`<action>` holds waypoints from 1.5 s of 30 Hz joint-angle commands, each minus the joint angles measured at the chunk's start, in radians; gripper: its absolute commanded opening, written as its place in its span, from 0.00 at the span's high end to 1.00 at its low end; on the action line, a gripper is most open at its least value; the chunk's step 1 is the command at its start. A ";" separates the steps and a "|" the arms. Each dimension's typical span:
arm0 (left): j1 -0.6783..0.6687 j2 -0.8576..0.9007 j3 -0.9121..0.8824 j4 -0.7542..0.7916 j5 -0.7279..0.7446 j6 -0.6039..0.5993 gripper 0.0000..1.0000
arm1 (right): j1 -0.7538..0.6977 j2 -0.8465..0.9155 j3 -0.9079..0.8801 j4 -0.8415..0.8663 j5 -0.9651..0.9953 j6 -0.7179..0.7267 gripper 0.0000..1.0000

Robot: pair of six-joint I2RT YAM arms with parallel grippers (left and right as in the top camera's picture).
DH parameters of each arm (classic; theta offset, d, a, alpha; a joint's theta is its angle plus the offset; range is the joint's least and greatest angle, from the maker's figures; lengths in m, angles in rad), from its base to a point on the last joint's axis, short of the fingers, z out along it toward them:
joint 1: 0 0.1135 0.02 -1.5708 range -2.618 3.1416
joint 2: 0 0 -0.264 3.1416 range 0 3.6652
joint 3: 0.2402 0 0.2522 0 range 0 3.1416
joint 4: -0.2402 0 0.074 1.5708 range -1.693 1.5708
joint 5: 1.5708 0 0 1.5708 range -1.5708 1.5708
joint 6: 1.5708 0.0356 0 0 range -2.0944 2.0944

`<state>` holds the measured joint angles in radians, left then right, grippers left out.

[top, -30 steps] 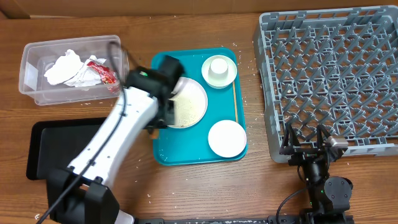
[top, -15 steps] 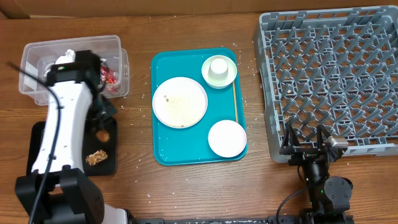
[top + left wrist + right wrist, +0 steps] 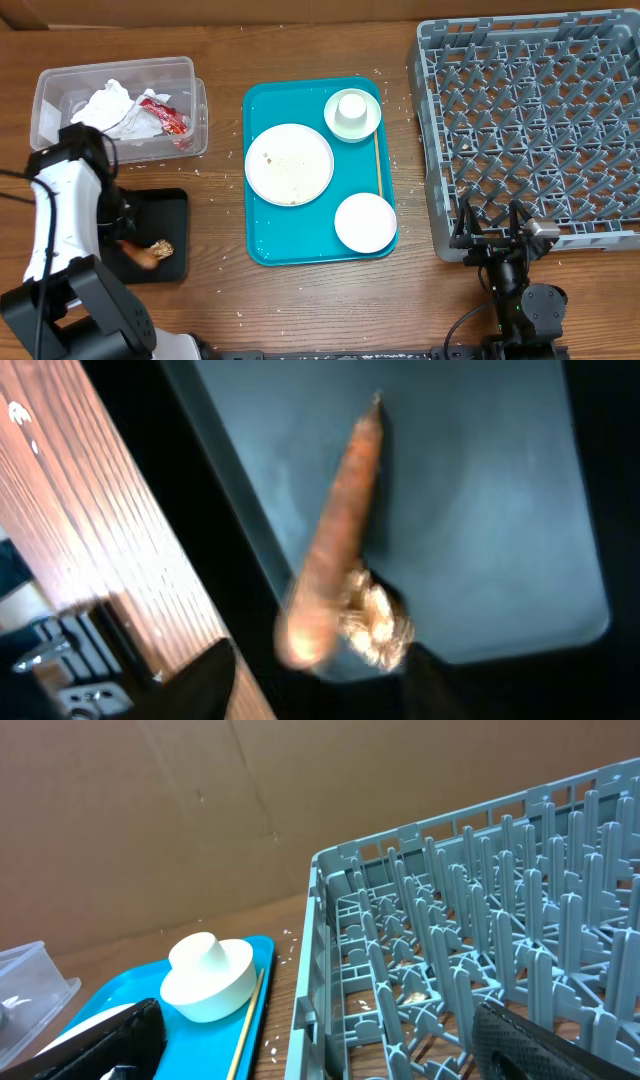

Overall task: Sort waste into correct bins and load items into the dishwasher
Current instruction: 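Carry the carrot left and release it onto the black tray, then move the left gripper to the rice-covered white plate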

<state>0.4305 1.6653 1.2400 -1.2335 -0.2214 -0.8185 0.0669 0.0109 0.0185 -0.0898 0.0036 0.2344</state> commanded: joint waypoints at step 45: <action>-0.803 -0.061 -0.007 0.472 0.368 0.576 0.00 | 0.005 -0.008 -0.011 0.005 -0.005 -0.006 0.00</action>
<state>-0.3653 1.5749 1.2366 -0.7673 0.0700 -0.3344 0.0673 0.0109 0.0185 -0.0906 0.0032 0.2344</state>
